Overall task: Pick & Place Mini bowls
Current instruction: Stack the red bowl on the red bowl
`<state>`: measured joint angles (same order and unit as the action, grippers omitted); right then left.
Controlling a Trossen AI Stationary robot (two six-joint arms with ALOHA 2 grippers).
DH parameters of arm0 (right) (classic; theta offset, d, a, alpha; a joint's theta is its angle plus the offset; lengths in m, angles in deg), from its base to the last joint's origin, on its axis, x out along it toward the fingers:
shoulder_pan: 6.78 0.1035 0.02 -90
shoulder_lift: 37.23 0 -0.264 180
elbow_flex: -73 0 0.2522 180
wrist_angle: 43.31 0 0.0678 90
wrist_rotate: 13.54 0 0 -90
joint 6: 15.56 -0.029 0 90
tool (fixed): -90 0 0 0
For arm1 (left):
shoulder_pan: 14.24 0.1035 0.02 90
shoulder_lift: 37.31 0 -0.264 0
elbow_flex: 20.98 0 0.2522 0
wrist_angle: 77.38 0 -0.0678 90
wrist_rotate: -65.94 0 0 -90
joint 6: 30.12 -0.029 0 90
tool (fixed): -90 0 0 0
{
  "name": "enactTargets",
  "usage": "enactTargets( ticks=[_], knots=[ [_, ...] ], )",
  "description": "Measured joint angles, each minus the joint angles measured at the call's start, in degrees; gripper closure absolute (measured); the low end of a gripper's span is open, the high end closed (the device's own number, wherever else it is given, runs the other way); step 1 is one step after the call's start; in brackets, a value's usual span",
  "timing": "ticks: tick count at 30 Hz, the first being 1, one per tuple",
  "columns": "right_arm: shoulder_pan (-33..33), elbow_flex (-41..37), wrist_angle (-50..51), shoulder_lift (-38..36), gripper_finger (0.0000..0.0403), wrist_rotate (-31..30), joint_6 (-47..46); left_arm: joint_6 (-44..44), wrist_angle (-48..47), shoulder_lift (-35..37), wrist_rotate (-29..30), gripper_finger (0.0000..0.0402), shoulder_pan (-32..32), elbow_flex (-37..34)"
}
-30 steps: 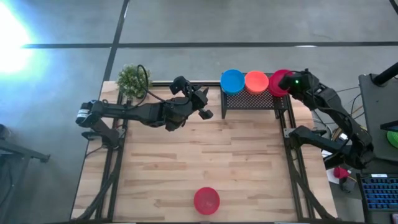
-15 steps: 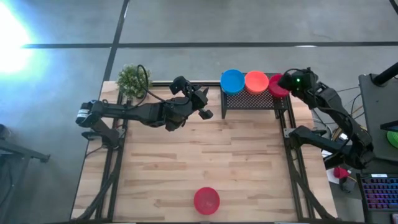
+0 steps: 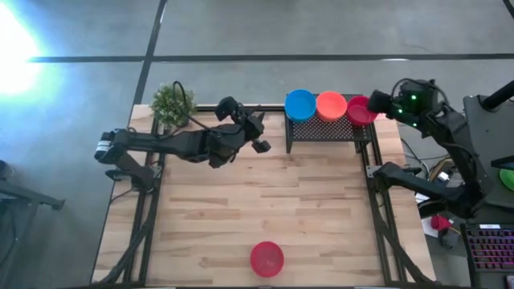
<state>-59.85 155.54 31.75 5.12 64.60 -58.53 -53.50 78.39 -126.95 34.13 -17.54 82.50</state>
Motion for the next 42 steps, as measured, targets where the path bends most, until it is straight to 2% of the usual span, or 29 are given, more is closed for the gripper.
enactTargets(
  ticks=[4,10,14,18,22,28,32,35,42],
  knots=[
    [3.77,2.97,2.42,-0.25,0.0388,0.52,3.47,6.05,-6.45,2.21,0.24,0.03,0.27,0.0],
    [8.6,5.7,3.46,-0.74,0.0392,0.93,9.55,19.55,-21.27,6.29,-0.23,0.03,0.45,0.0],
    [11.47,6.63,2.83,-0.6,0.0392,3.98,15.69,28.57,-30.67,8.4,-3.96,0.03,0.5,0.0],
    [13.93,6.63,2.16,-0.48,0.0392,6.93,20.54,34.95,-36.59,9.33,-10.94,0.03,0.6,0.0],
    [16.33,5.68,-0.47,-0.21,0.0392,12.13,25.7,37.86,-38.63,9.28,-19.39,0.03,0.6,0.0],
    [20.49,5.62,-4.06,1.31,0.0392,27.42,36.59,40.22,-38.55,8.26,-32.39,0.03,0.6,0.0],
    [23.41,5.62,-5.79,1.62,0.0392,36.01,40.74,38.16,-38.2,7.2,-36.41,0.03,0.5,-0.61],
    [25.29,5.62,-6.09,1.61,0.0392,37.03,41.69,35.42,-37.98,5.57,-42.1,0.03,0.23,-2.05],
    [26.62,5.62,-5.9,1.2,0.0392,37.02,41.66,35.35,-36.96,-0.7,-55.95,0.03,0.06,-3.75]
  ],
)
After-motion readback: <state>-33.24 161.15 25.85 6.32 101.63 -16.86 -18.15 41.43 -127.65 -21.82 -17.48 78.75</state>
